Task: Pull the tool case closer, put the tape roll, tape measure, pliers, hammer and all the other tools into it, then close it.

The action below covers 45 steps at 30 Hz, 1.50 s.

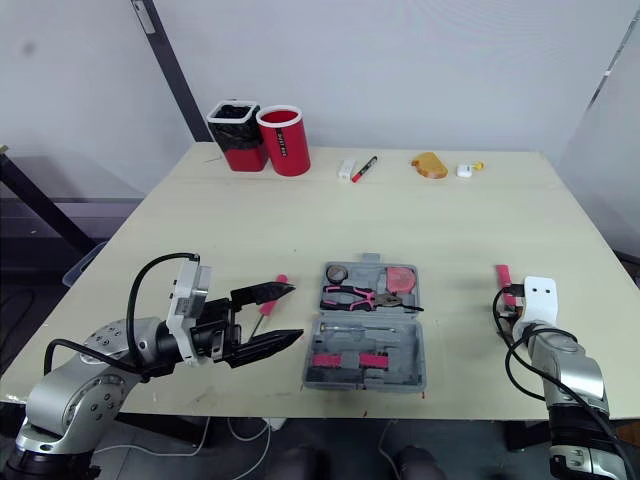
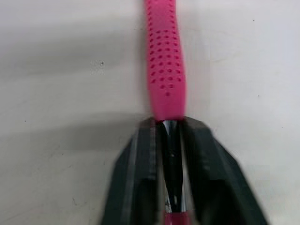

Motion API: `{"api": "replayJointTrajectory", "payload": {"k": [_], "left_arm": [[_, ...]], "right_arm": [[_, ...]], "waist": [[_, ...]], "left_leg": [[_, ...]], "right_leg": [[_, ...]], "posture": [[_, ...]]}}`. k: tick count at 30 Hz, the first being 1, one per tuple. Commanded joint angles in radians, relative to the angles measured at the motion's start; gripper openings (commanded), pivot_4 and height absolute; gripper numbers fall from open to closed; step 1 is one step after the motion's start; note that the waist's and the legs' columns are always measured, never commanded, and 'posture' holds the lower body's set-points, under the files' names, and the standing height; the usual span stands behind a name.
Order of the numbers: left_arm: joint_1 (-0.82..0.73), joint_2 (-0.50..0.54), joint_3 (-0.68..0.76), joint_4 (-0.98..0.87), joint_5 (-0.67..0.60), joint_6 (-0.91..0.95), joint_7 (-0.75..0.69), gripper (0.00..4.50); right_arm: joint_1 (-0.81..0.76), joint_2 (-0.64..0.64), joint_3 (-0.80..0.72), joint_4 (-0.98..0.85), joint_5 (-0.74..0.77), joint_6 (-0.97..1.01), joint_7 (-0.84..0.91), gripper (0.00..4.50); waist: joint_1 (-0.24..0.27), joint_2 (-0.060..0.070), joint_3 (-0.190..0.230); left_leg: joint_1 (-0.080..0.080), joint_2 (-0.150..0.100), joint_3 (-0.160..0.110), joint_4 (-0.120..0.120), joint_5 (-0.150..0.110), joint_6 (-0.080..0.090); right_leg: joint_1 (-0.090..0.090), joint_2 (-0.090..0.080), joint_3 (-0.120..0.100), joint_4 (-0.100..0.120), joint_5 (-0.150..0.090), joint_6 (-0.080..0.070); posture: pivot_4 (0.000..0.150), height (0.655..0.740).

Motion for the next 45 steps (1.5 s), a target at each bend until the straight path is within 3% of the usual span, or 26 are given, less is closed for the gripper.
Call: {"api": "replayJointTrajectory", "payload": {"k": [1, 16, 25, 29, 33, 38, 43, 45], "left_arm": [[-0.004, 0.016, 0.021, -0.032, -0.016, -0.019, -0.019, 4.50], [0.005, 0.022, 0.010, -0.030, -0.006, -0.027, -0.043, 4.50], [0.060, -0.011, 0.023, -0.027, 0.048, -0.126, -0.028, 4.50], [0.077, -0.015, 0.040, 0.004, 0.028, -0.184, -0.101, 4.50], [0.078, 0.022, 0.117, 0.051, -0.083, -0.160, -0.214, 4.50], [0.092, 0.074, 0.206, 0.138, -0.118, -0.165, -0.316, 4.50], [0.120, 0.141, 0.277, 0.253, -0.098, -0.177, -0.422, 4.50], [0.120, 0.166, 0.287, 0.314, -0.065, -0.209, -0.465, 4.50]], "right_arm": [[0.025, 0.007, 0.001, -0.009, -0.015, 0.029, -0.014, 0.10], [0.116, 0.022, -0.004, -0.197, 0.019, 0.084, 0.022, 0.10], [0.222, 0.020, 0.018, -0.477, 0.084, 0.152, 0.095, 0.10], [0.231, -0.067, 0.044, -0.605, 0.129, 0.188, 0.199, 0.10], [0.220, -0.266, 0.130, -0.738, 0.167, 0.206, 0.388, 0.09], [0.104, -0.438, 0.232, -0.819, 0.212, 0.227, 0.544, 0.09], [-0.067, -0.547, 0.438, -0.845, 0.176, 0.228, 0.696, 0.09], [-0.167, -0.558, 0.590, -0.813, 0.110, 0.253, 0.733, 0.09]], "waist": [[0.000, 0.000, 0.000], [-0.002, 0.000, 0.000], [-0.004, 0.002, 0.001], [-0.003, 0.002, 0.001], [-0.003, 0.003, 0.002], [-0.007, 0.003, 0.003], [0.000, 0.001, 0.005], [-0.005, 0.001, 0.006]], "left_leg": [[0.000, 0.000, 0.000, 0.000, 0.000, 0.000], [0.000, 0.000, 0.000, 0.000, 0.000, 0.000], [0.001, 0.002, 0.000, -0.001, 0.000, 0.000], [0.001, 0.002, 0.000, 0.000, 0.000, 0.000], [0.001, 0.002, 0.000, 0.000, 0.000, 0.000], [0.001, 0.005, 0.000, 0.000, 0.000, 0.000], [-0.001, 0.005, 0.000, 0.000, 0.000, 0.000], [-0.001, 0.006, 0.000, 0.000, 0.000, 0.000]], "right_leg": [[0.000, 0.000, 0.000, 0.000, 0.000, 0.000], [0.000, 0.000, 0.000, 0.000, 0.000, 0.000], [-0.001, 0.001, 0.001, 0.000, -0.001, -0.001], [-0.001, 0.001, 0.002, 0.000, -0.001, -0.001], [-0.001, 0.001, 0.001, 0.000, -0.001, -0.001], [-0.001, 0.003, 0.001, -0.002, -0.001, 0.000], [-0.001, 0.002, -0.001, -0.005, -0.001, -0.001], [-0.001, 0.001, -0.001, -0.005, -0.001, -0.001]], "posture": [[0.150, 0.7400], [0.150, 0.7400], [0.150, 0.7400], [0.150, 0.7400], [0.150, 0.7400], [0.150, 0.7400], [0.150, 0.7400], [0.150, 0.7400]]}}
